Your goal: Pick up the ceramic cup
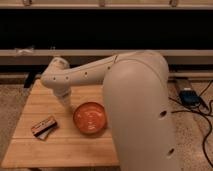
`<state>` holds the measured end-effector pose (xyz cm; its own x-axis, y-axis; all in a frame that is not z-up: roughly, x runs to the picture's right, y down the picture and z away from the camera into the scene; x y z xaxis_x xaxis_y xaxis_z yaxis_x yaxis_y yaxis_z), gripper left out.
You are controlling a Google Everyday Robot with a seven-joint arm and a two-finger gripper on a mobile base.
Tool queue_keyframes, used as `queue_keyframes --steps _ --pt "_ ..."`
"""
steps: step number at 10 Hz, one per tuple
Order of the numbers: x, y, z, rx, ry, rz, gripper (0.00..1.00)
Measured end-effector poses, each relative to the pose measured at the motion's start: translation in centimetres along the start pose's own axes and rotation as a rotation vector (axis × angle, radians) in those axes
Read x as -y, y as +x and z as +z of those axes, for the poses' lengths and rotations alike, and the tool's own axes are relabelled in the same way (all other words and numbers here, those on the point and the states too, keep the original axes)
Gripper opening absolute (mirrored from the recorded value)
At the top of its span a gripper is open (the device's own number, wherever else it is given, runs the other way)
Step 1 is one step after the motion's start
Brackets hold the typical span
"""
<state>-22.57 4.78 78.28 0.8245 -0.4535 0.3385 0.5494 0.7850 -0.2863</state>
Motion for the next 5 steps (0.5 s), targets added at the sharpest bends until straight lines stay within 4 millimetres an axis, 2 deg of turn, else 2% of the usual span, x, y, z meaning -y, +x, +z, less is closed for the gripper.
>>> queue_keyframes --steps 2,5 --pt "0.9 -0.9 -2.0 0.01 0.023 -0.052 0.0" --pt "1.2 -1.1 -2.6 0.066 0.014 -0.082 0.0"
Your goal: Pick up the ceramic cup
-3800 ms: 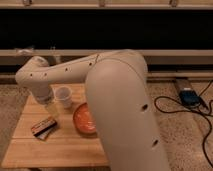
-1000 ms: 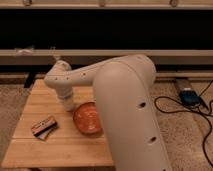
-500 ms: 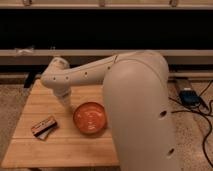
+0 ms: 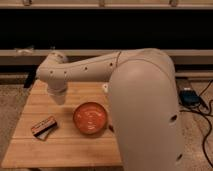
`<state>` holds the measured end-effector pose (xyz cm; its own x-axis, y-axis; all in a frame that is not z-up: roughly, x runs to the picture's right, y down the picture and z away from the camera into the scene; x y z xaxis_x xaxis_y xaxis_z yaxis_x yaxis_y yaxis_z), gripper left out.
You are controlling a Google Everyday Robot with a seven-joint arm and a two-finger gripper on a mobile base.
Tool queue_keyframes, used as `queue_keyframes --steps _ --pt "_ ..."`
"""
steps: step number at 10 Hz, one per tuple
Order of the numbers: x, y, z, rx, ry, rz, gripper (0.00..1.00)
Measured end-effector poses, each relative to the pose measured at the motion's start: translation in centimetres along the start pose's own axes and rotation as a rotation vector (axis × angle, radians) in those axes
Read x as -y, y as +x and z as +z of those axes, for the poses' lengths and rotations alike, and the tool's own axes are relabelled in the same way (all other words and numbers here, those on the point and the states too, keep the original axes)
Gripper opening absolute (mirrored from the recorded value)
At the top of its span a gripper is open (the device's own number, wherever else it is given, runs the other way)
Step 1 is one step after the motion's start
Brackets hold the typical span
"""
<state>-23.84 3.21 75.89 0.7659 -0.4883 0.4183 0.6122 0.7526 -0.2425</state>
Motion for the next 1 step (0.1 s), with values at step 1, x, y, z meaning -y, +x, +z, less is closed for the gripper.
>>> queue_keyframes --steps 1 --pt "-0.03 -0.08 0.01 0.003 -0.001 0.0 0.0"
